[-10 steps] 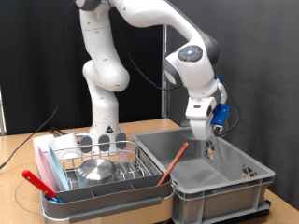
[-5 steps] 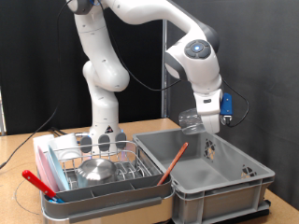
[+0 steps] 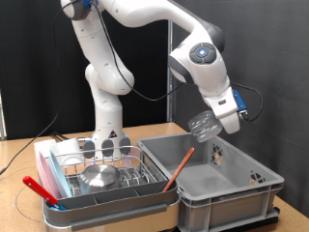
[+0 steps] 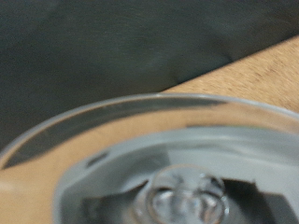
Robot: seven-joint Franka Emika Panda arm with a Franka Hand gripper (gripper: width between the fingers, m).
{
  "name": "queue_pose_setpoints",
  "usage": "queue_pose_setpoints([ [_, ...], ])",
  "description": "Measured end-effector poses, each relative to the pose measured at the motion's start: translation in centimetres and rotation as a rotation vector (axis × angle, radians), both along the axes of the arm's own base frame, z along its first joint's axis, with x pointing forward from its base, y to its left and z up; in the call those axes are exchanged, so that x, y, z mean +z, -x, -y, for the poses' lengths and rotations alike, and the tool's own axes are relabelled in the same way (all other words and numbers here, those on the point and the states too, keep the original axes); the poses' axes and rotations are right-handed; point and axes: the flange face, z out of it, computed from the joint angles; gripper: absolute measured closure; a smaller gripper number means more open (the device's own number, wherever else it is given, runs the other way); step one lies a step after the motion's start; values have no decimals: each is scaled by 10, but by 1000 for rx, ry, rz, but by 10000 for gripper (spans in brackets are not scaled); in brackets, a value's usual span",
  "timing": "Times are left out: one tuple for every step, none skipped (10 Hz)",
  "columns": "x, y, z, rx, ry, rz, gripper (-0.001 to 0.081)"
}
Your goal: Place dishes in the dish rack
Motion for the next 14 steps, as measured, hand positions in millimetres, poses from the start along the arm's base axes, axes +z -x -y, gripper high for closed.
queue_pose_setpoints([
  [4,0,2,94,-25,7,699],
  [9,-1,7,218,-35,20,699],
  [14,-3,13,314,-31,54,699],
  [16,-3,14,376,-27,88,699],
  [15,-3,14,356,-33,71,699],
  [14,-2,14,374,-51,82,699],
  [14,-1,12,429,-94,112,699],
  [15,2,11,513,-159,135,699],
  [18,4,10,605,-223,147,699],
  [22,5,11,701,-281,148,699],
  [26,4,13,786,-327,149,699],
  [29,4,15,868,-368,151,699],
  [33,4,19,939,-405,146,699],
  [34,2,21,990,-453,142,699],
])
